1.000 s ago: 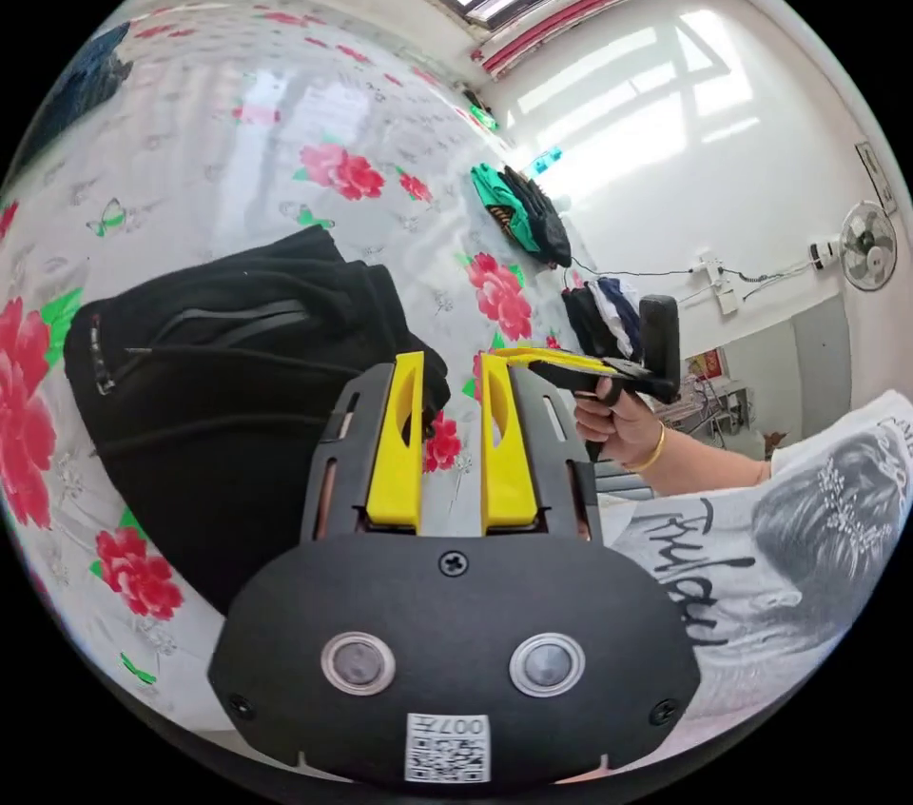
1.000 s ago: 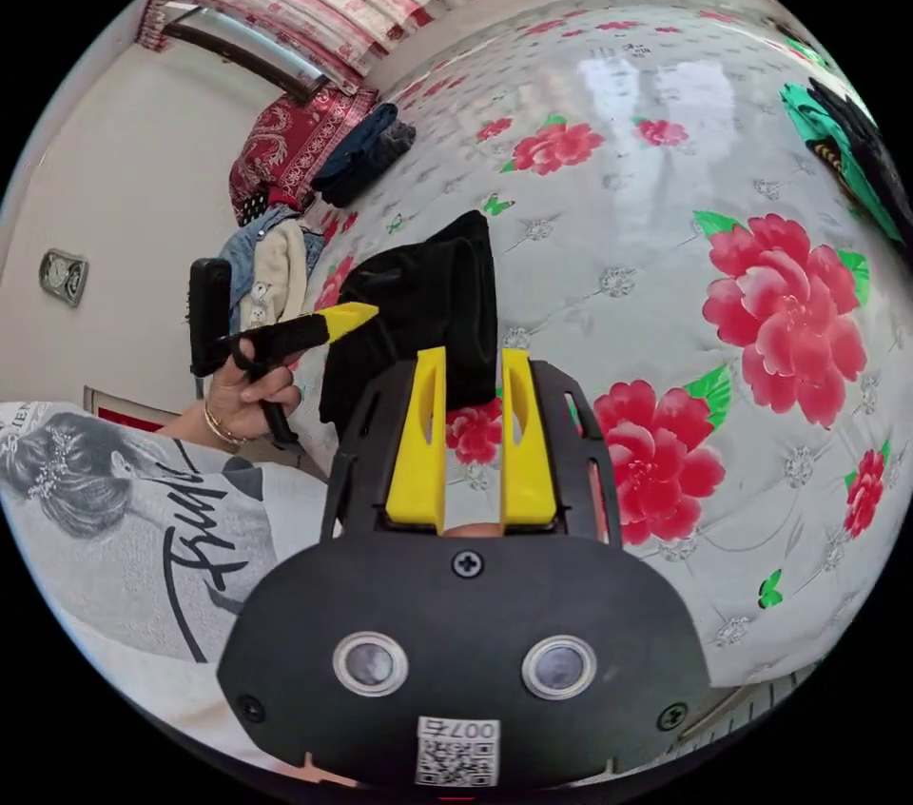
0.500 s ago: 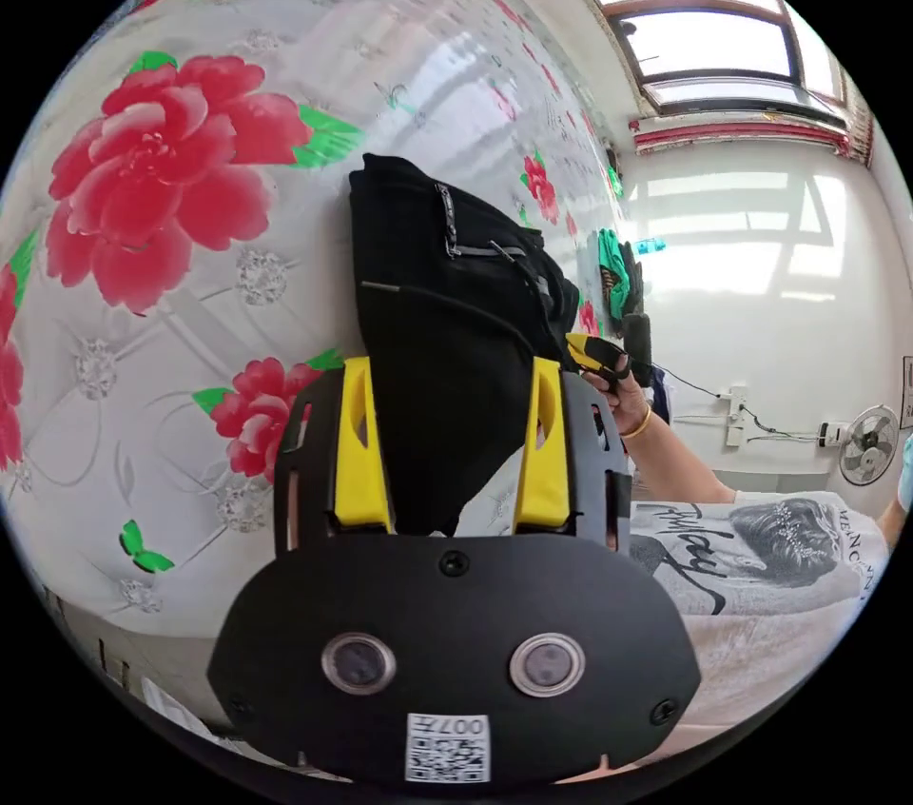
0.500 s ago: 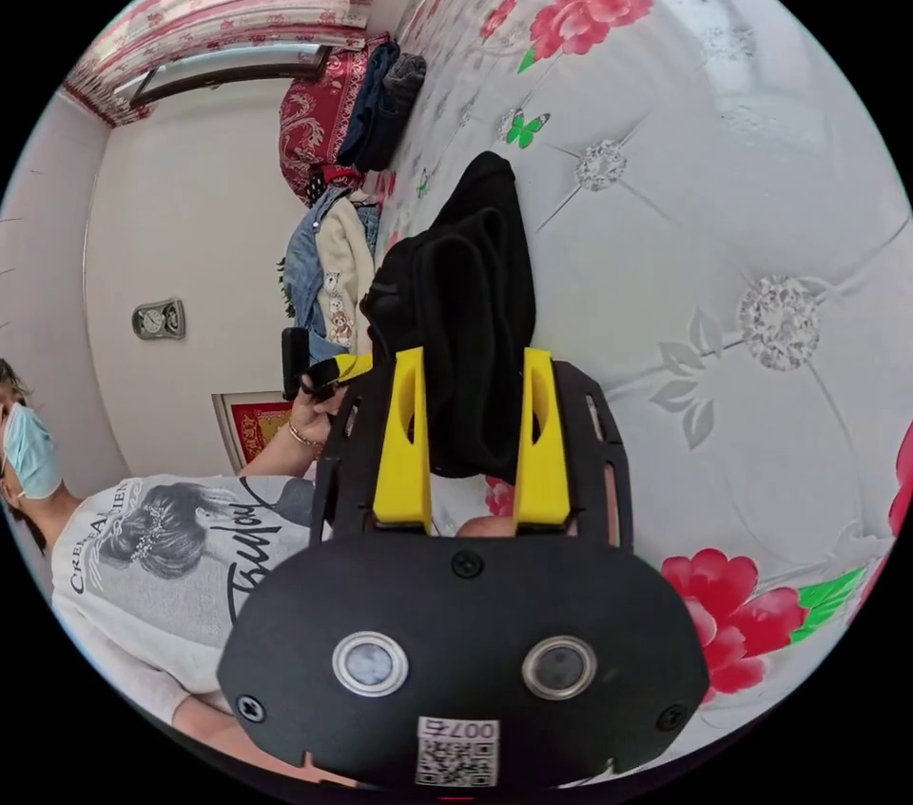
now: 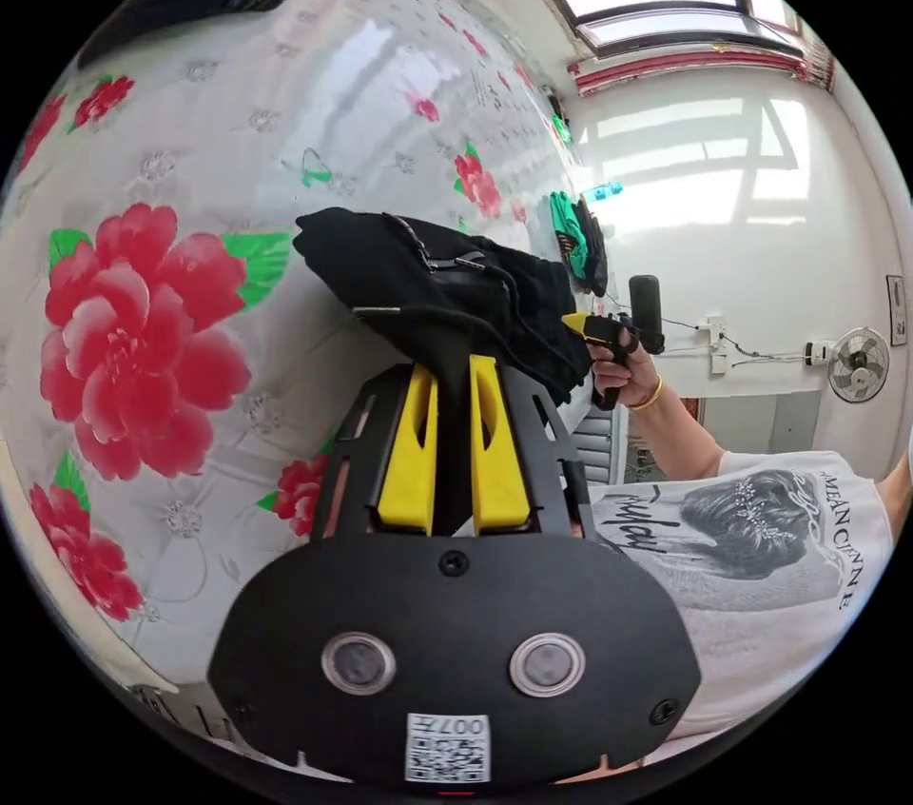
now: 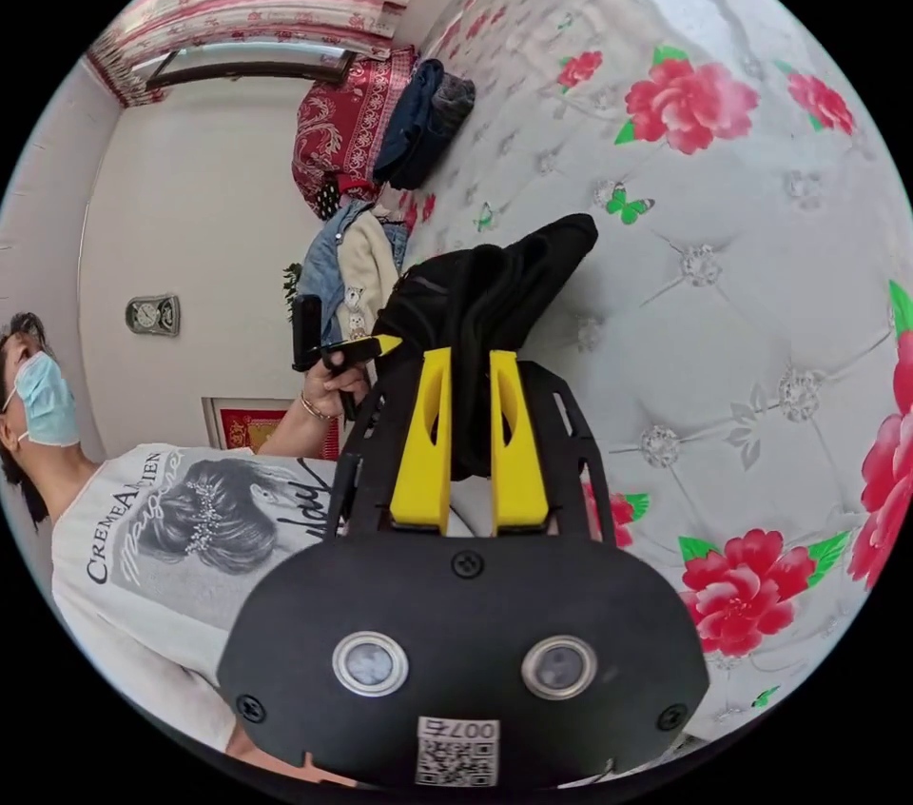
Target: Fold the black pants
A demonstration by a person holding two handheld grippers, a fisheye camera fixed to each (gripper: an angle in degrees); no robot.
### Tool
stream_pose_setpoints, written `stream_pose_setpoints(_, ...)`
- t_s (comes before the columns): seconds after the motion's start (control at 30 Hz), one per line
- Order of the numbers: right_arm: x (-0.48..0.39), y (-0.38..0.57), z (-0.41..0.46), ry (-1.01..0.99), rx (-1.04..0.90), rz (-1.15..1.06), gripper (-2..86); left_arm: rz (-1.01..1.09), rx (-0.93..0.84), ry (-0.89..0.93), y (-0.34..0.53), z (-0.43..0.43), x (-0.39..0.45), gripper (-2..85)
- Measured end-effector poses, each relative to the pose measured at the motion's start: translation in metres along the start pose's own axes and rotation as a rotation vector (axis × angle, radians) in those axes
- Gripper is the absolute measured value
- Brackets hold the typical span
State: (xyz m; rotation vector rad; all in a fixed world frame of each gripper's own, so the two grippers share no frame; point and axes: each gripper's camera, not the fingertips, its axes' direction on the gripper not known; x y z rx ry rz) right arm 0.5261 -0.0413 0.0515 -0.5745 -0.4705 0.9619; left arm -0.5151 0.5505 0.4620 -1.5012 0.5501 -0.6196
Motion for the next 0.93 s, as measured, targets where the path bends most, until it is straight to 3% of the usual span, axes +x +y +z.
stream_pose_setpoints(0.3, -0.147, -0.182, 0.026, -0.044, 0.074, -0.191, 5.0, 0.106, 0.229, 0.015, -0.116, -0.153, -0.012, 5.2)
stream_pose_setpoints(0.43, -0.230, -0.297, 0.063, -0.011, 0.102, -0.298, 5.2, 0.148, 0.353, -0.097, -0.188, -0.234, -0.015, 5.4)
stream_pose_setpoints(0.57, -0.273, -0.403, 0.110, 0.054, 0.188, -0.209, 5.8, 0.016, 0.484, -0.219, -0.237, -0.274, -0.050, 7.9)
stream_pose_setpoints(0.63, -0.274, -0.421, 0.133, 0.115, 0.233, -0.195, 6.0, -0.083, 0.519, -0.320, -0.223, -0.267, -0.076, 9.0)
stream_pose_setpoints(0.7, -0.268, -0.417, 0.163, 0.184, 0.215, -0.197, 6.3, -0.026, 0.490, -0.385, -0.191, -0.241, -0.080, 10.5)
stream_pose_setpoints(0.83, -0.234, -0.354, 0.246, 0.392, -0.059, -0.295, 7.0, 0.062, 0.341, -0.675, -0.056, -0.140, -0.066, 12.4)
stream_pose_setpoints(0.93, -0.208, -0.269, 0.283, 0.522, -0.246, -0.364, 7.3, -0.009, 0.261, -0.839, 0.052, -0.089, -0.040, 10.9)
